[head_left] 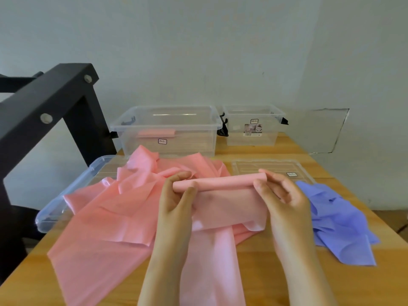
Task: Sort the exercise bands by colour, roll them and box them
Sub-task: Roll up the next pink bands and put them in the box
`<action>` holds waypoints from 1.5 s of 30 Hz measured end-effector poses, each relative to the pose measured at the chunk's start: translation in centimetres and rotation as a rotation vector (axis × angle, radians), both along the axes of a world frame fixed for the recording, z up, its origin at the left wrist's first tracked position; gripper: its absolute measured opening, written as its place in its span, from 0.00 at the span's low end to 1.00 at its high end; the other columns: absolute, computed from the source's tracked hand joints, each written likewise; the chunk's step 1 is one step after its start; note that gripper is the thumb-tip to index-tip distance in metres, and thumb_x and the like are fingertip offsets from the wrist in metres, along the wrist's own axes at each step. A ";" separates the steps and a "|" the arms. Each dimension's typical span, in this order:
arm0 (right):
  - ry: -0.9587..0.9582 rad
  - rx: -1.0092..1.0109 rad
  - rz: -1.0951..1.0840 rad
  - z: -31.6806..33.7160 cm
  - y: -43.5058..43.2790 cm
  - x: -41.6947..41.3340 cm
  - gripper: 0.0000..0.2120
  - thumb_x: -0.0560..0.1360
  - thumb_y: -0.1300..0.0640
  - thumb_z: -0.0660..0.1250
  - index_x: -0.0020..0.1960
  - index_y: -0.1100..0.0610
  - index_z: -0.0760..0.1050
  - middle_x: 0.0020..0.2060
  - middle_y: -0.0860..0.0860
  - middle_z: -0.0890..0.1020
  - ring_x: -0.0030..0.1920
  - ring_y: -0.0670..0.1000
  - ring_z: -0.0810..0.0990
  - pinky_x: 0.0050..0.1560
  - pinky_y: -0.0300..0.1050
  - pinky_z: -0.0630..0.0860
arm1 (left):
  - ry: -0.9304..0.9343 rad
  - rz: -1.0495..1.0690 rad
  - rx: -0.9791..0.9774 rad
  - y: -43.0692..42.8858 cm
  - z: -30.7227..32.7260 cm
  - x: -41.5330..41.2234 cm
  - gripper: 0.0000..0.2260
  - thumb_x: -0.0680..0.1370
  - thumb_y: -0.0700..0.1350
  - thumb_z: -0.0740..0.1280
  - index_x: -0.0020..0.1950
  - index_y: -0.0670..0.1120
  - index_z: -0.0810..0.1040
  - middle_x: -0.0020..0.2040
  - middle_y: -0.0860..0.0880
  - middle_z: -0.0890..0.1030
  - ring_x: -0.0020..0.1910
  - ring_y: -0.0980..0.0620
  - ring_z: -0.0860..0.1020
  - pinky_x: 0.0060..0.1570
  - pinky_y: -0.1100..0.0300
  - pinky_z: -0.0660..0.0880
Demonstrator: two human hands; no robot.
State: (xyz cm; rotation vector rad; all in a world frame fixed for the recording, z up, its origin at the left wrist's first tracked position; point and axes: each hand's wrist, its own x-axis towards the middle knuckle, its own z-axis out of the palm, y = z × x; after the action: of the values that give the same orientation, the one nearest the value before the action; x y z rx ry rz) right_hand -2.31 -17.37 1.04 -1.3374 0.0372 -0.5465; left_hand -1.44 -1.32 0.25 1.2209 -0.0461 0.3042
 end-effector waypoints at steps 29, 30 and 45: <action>0.055 -0.125 0.240 0.2 -2.7 -0.7 0.16 0.64 0.50 0.71 0.51 0.50 0.81 0.38 0.48 0.85 0.41 0.46 0.82 0.39 0.36 0.76 | -0.086 -0.104 0.188 1.1 0.4 -0.7 0.14 0.74 0.43 0.71 0.58 0.54 0.80 0.57 0.51 0.82 0.53 0.53 0.79 0.54 0.56 0.74; 0.063 -0.133 0.251 0.3 -2.9 -0.8 0.15 0.64 0.50 0.72 0.50 0.49 0.81 0.39 0.48 0.85 0.41 0.46 0.82 0.40 0.37 0.76 | -0.081 -0.109 0.192 1.2 0.4 -0.7 0.15 0.74 0.41 0.72 0.59 0.53 0.79 0.54 0.53 0.83 0.52 0.53 0.79 0.53 0.57 0.75; 0.098 -0.126 0.367 0.0 -3.6 -0.9 0.11 0.70 0.67 0.70 0.43 0.51 0.77 0.38 0.51 0.82 0.40 0.48 0.79 0.34 0.36 0.73 | -0.099 -0.224 0.222 2.6 0.5 -1.5 0.07 0.76 0.40 0.69 0.46 0.53 0.82 0.42 0.53 0.83 0.40 0.58 0.77 0.38 0.68 0.72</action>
State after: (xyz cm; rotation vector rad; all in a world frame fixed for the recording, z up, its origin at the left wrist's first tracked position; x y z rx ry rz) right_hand -3.18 -20.93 1.05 -1.4512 -0.1621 -0.1747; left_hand -2.99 1.27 0.74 1.4059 -0.3068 0.1665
